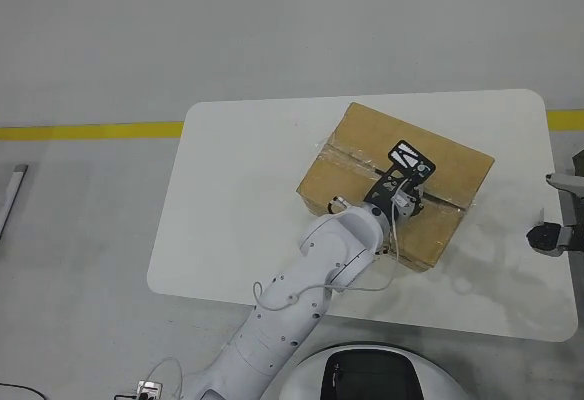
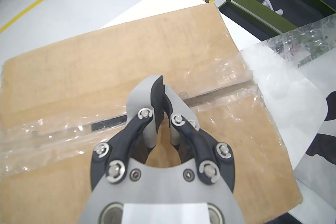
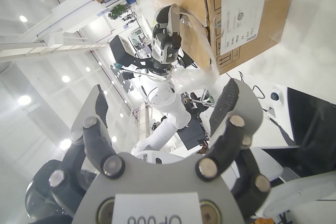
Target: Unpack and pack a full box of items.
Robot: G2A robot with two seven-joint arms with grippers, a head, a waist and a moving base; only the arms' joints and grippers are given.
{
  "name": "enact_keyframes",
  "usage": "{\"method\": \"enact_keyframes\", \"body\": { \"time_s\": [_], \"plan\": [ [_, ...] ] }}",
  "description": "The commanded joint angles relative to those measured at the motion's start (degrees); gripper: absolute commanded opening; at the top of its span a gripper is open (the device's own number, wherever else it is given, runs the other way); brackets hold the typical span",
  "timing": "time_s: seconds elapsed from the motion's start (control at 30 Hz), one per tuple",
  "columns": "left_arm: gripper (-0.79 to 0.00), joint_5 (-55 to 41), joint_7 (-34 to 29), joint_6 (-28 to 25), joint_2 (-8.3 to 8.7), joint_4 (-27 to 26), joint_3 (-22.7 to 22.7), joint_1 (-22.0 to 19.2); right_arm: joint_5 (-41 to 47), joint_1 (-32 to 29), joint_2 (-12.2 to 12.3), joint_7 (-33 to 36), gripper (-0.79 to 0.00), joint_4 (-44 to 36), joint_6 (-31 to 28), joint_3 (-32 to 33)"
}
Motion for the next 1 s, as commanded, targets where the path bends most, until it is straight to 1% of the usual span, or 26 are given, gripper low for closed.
{"method": "enact_keyframes", "body": {
  "time_s": [0.0, 0.1, 0.13, 0.17, 0.2, 0.23, 0.27, 0.4, 0.53, 0.67, 0.73, 0.8, 0.87, 0.97],
  "plan": [
    [-0.785, -0.08, 0.06, 0.23, -0.09, -0.21, -0.18, 0.03, 0.41, -0.26, 0.07, -0.12, 0.000, -0.17, -0.28, 1.04],
    [-0.785, -0.20, 0.16, 0.30, -0.19, -0.82, -0.56, 0.08, 0.54, -0.66, 0.16, -0.68, 0.000, -0.56, -1.32, 2.74],
    [-0.714, -0.29, 0.14, 0.30, -0.20, -1.15, -0.76, 0.14, 0.93, -0.78, 0.15, -0.97, -0.419, -0.61, -1.77, 3.32],
    [-0.631, -0.39, 0.14, 0.27, -0.19, -1.56, -1.04, 0.28, 1.33, -0.90, 0.12, -1.30, -0.517, -0.82, -2.46, 3.86],
    [-0.434, -0.43, 0.03, 0.16, -0.15, -1.98, -1.37, 0.44, 2.00, -1.02, 0.04, -1.74, -0.680, -1.01, -3.30, 4.41],
    [-0.185, -0.55, -0.12, 0.00, -0.09, -2.40, -1.75, 0.65, 2.83, -1.30, -0.07, -2.16, -0.785, -1.31, -4.04, 4.78],
    [0.000, -0.60, -0.24, -0.07, -0.02, -2.87, -2.18, 0.86, 3.47, -1.62, -0.18, -2.65, -0.785, -1.89, -4.75, 5.12],
    [0.000, -0.63, -0.58, -0.84, 0.36, -5.39, -4.06, 2.02, 6.75, -3.39, -0.71, -4.74, -0.785, -4.30, -6.38, 5.66],
    [0.000, -0.10, -1.27, -0.88, 0.83, -8.38, -6.14, 3.50, 10.65, -5.20, -1.26, -7.33, -0.785, -6.92, -5.99, 6.06],
    [0.000, 1.32, -1.90, -0.56, 1.37, -10.78, -8.42, 5.18, 11.95, -6.74, -1.61, -8.85, -0.785, -7.45, -7.04, 5.68],
    [0.000, 2.15, -2.33, -0.22, 1.70, -12.00, -9.87, 6.17, 11.44, -7.61, -1.76, -9.56, -0.785, -7.10, -8.41, 4.43],
    [0.000, 2.81, -2.81, 0.43, 2.05, -13.14, -11.73, 7.28, 8.08, -8.72, -1.79, -10.34, -0.785, -6.69, -10.64, 2.48],
    [0.000, 3.53, -3.19, 0.77, 2.39, -14.29, -13.39, 8.32, 9.72, -9.11, -2.10, -10.55, -0.785, -4.74, -12.94, -0.10],
    [0.000, 4.30, -3.80, 0.85, 2.83, -16.06, -15.49, 9.68, 6.44, -9.16, -2.15, -11.82, -0.785, -2.92, -15.50, -3.28]
  ]
}}
